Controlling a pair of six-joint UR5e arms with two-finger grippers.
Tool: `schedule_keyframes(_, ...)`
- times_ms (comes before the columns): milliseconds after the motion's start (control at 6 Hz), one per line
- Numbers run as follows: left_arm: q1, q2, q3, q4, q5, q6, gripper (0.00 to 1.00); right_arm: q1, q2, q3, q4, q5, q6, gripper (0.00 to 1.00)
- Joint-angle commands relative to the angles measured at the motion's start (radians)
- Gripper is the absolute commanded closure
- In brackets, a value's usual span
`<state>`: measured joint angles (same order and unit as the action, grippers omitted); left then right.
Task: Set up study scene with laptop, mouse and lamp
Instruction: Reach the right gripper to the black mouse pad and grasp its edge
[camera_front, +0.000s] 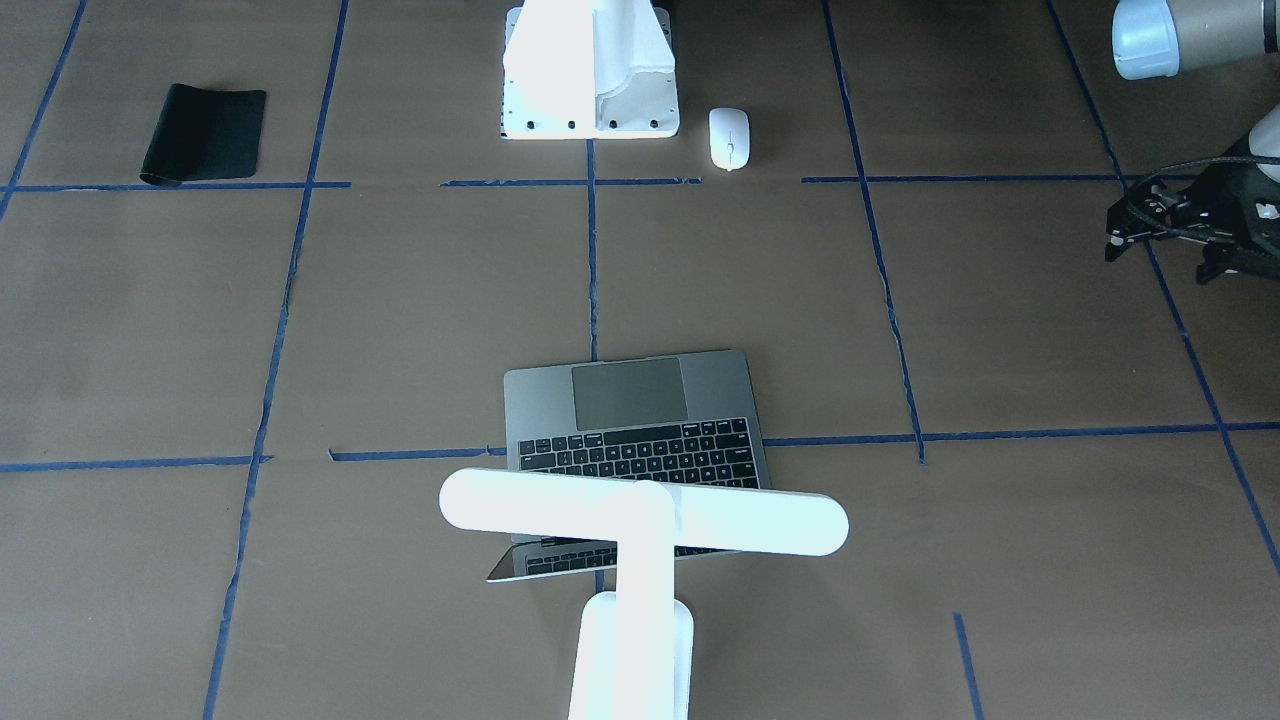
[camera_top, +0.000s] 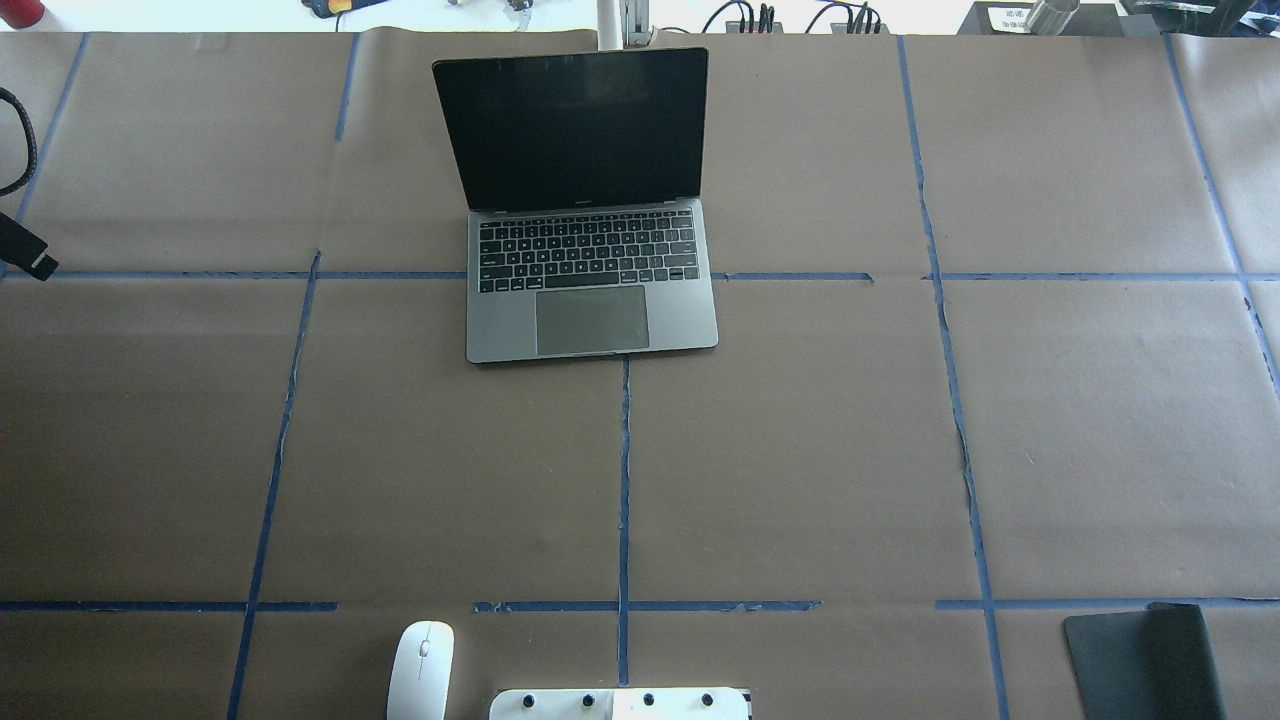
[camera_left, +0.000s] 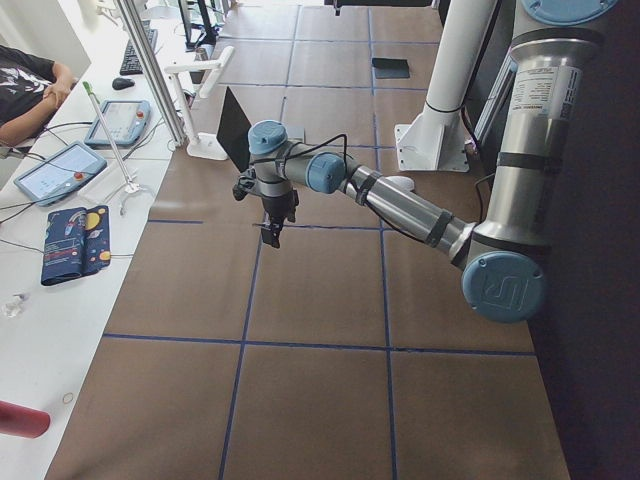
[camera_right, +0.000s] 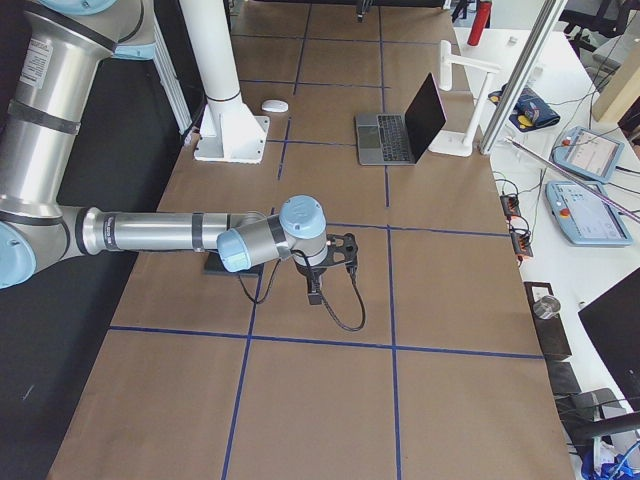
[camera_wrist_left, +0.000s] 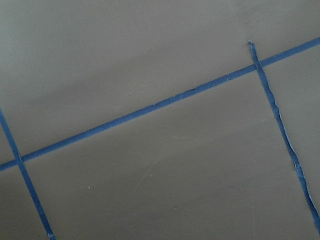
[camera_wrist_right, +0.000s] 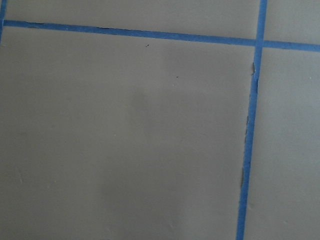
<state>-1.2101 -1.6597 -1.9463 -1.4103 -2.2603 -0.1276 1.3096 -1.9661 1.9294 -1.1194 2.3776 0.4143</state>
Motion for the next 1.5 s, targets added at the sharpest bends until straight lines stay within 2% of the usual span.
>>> schedule_keyframes(0,0.000,0.017,-0.023,-0.001,0.001,-0.010,0.00,-0.160,-0.120,-0.001,0.281,-0.043,0.261,0.00)
schedule_keyframes(333,0.001,0.015,-0.028,-0.001,-0.001,-0.010,0.00,-0.342,-0.215,-0.003,0.523,-0.118,0.483,0.00)
schedule_keyframes(667,0.001,0.017,-0.033,-0.001,-0.001,-0.010,0.00,-0.568,-0.228,-0.001,0.666,-0.155,0.713,0.00)
schedule_keyframes(833,0.001,0.018,-0.033,-0.001,-0.001,-0.010,0.00,-0.643,-0.227,-0.001,0.703,-0.202,0.832,0.00)
schedule_keyframes(1167,0.001,0.018,-0.034,-0.001,-0.001,-0.010,0.00,-0.864,-0.235,-0.015,0.702,-0.442,0.842,0.00)
schedule_keyframes(1333,0.001,0.018,-0.033,-0.001,-0.001,-0.010,0.00,-0.888,-0.255,-0.024,0.707,-0.464,0.845,0.01)
